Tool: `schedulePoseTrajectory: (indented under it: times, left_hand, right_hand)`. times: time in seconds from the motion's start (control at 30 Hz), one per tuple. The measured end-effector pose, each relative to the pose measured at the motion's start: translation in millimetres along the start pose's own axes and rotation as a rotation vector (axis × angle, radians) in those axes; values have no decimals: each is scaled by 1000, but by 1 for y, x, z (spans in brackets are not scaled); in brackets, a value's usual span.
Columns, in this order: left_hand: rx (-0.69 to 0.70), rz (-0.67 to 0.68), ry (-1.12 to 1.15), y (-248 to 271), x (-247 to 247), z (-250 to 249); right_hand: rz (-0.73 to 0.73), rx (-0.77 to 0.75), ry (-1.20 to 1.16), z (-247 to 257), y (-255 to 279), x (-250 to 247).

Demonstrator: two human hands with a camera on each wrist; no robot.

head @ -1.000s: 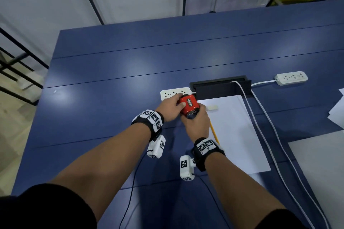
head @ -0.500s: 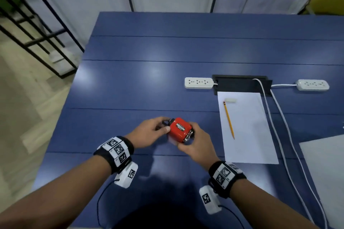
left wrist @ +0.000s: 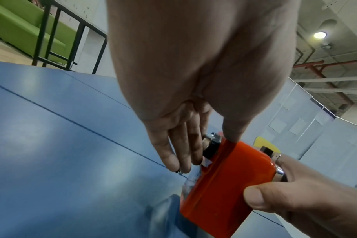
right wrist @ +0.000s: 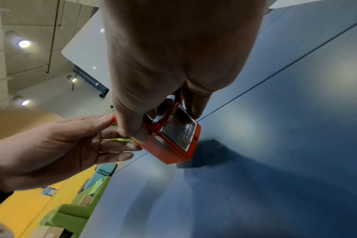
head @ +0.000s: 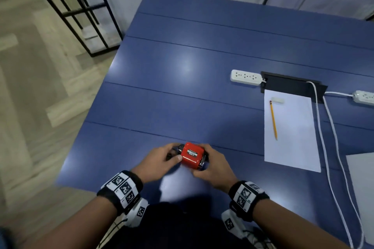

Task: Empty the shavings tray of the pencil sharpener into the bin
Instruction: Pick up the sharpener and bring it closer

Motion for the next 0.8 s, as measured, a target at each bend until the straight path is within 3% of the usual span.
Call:
schedulePoseTrajectory:
  times: [0.17,0.47,0.8]
  left_hand:
    - [-5,-24,-45,22,14,22]
    - [51,-39,71,28,34,41]
    - [131,-40,35,20,45,50]
  right_hand:
    - [8,41,64,-7,12,21]
    - [-29,14,99,-20,22,29]
    - [34,-159,146,-32,16,23]
Point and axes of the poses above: each hand's wrist, its own y-axis away from the middle knuckle, its own x-axis out of the palm, z = x × y, the point moved 4 cm from there along -y, towards the middle knuckle, and after that the axes turned 14 degrees about -y, right-handed, at the moved point
